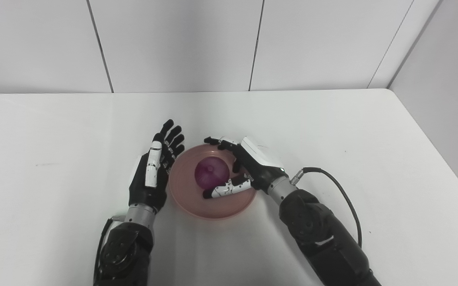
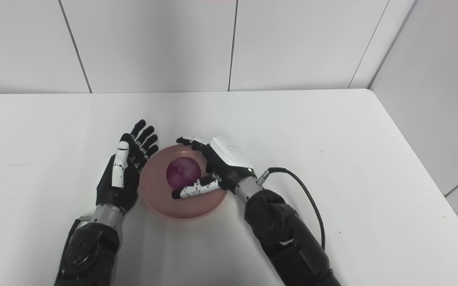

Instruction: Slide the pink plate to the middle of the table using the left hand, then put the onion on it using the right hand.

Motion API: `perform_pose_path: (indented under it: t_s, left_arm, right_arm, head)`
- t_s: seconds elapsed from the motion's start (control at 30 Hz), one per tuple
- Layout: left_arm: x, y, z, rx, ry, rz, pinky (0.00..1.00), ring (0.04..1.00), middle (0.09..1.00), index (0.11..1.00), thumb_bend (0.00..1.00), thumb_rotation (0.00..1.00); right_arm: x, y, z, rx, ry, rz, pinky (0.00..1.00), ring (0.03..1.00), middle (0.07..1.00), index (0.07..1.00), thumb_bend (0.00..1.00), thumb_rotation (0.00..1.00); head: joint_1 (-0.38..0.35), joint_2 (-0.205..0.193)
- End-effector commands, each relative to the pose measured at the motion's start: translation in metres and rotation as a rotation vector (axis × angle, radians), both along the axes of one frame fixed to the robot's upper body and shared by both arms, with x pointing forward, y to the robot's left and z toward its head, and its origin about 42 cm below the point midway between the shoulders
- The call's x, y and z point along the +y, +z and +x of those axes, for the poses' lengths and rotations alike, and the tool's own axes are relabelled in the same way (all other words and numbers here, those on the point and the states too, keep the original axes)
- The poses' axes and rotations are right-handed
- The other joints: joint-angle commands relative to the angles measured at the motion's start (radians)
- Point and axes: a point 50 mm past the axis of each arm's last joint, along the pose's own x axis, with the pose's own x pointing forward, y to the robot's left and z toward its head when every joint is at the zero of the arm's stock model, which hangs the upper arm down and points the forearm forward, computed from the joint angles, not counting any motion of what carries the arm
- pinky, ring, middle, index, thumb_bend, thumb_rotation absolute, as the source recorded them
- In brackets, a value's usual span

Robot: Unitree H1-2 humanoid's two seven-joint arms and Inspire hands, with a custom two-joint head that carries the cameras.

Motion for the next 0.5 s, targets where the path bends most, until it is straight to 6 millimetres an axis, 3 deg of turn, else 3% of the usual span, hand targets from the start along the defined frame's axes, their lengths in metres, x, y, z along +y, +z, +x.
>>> perform_pose_path:
  t_s: [0.0,0.2,0.33,0.47]
  left_arm:
    - [0.0,-0.034,-0.019,0.103,0.011,0.0,0.93,0.932,0.93,0.914,0.48,1.0]
    - [0.0,-0.034,-0.019,0.102,0.005,0.0,0.94,0.941,0.937,0.919,0.48,1.0]
    - [0.0,-0.035,-0.019,0.103,0.006,-0.004,0.94,0.939,0.936,0.919,0.49,1.0]
    - [0.0,-0.035,-0.019,0.1,0.004,-0.014,0.94,0.939,0.937,0.92,0.49,1.0]
  right_arm:
    - [0.002,0.018,-0.001,-0.081,0.06,0.021,0.86,0.871,0.894,0.9,1.0,0.42]
    - [-0.004,0.026,-0.006,-0.167,0.062,0.108,0.85,0.891,0.919,0.922,1.0,0.42]
    - [-0.012,0.029,-0.01,-0.206,0.036,0.182,0.82,0.91,0.936,0.942,1.0,0.49]
    - [-0.023,0.03,-0.015,-0.266,0.008,0.282,0.86,0.912,0.938,0.945,1.0,0.51]
  head:
    - [0.001,0.0]
    - [0.002,-0.001]
    - [0.002,-0.002]
    - [0.0,-0.004]
